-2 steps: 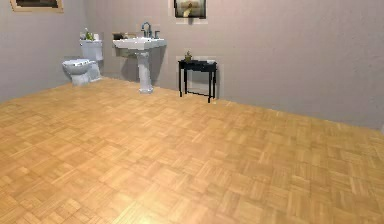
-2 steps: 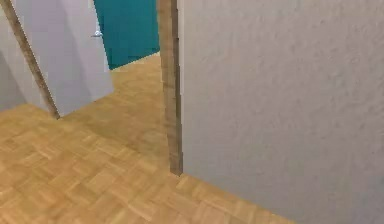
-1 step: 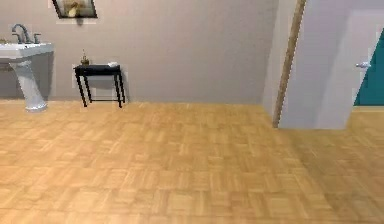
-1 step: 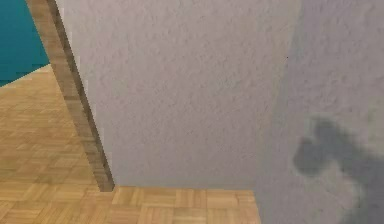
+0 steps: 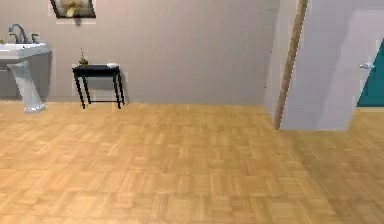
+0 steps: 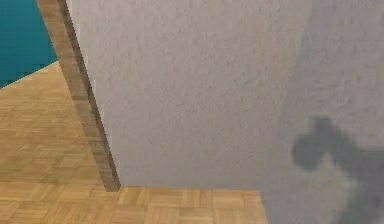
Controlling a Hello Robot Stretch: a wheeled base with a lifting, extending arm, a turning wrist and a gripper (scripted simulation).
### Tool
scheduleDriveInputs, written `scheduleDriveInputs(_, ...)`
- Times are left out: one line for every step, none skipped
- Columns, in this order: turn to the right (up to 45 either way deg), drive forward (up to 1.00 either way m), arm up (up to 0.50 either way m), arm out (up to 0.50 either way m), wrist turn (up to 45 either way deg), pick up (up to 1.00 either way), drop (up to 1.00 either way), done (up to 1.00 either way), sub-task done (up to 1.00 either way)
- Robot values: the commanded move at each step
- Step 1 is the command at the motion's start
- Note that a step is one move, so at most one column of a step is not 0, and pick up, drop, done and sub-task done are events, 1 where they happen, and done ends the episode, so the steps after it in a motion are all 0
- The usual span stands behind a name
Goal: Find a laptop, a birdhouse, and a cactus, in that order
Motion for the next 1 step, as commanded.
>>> scheduleDriveInputs(-45.0,0.0,0.0,0.0,0.0,0.0,0.0,0.0,0.0)
